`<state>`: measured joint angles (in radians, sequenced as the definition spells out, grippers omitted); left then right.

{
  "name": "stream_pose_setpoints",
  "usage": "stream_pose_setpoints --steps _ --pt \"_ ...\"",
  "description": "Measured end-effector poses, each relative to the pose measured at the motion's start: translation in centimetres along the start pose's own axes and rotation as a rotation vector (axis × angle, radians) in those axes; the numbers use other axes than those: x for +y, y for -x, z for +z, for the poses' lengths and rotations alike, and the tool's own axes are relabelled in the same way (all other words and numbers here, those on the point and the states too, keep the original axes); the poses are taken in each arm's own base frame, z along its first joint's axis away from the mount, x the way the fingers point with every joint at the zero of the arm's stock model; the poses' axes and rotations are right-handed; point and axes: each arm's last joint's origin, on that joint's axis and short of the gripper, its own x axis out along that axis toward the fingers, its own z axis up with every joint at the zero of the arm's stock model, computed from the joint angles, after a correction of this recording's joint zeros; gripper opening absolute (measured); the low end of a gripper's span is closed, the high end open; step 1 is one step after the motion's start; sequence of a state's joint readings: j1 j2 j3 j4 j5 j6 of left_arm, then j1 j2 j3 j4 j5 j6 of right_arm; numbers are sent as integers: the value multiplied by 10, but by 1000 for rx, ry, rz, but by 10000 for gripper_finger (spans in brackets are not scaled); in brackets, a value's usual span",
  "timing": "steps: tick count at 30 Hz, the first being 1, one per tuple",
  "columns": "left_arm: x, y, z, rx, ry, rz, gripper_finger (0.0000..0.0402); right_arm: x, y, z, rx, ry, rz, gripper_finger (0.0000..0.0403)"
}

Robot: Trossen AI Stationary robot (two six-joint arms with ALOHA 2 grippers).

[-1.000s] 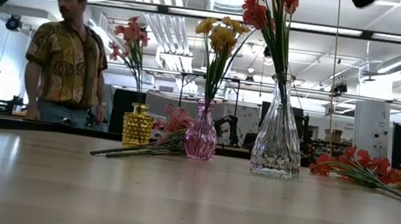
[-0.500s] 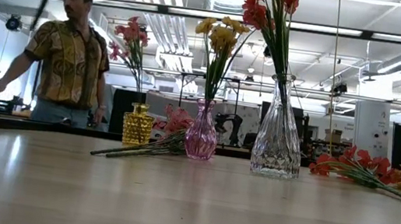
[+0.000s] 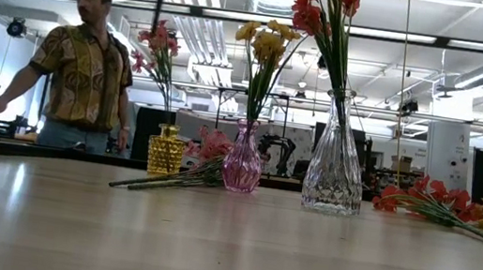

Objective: Sort flowers into vase by color
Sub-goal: Put the bottom red flowers into the transparent vase

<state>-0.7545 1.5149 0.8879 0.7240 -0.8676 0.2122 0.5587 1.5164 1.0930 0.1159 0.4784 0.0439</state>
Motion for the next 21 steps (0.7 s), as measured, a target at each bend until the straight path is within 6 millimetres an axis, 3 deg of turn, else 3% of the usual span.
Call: stream_pose_setpoints --steps 10,21 --pt "-7 -8 -7 -59 21 -41 3 11 -26 14 -15 61 -144 221" --pt "-9 -18 -18 -71 31 -16 3 16 -28 31 -99 58 -90 221"
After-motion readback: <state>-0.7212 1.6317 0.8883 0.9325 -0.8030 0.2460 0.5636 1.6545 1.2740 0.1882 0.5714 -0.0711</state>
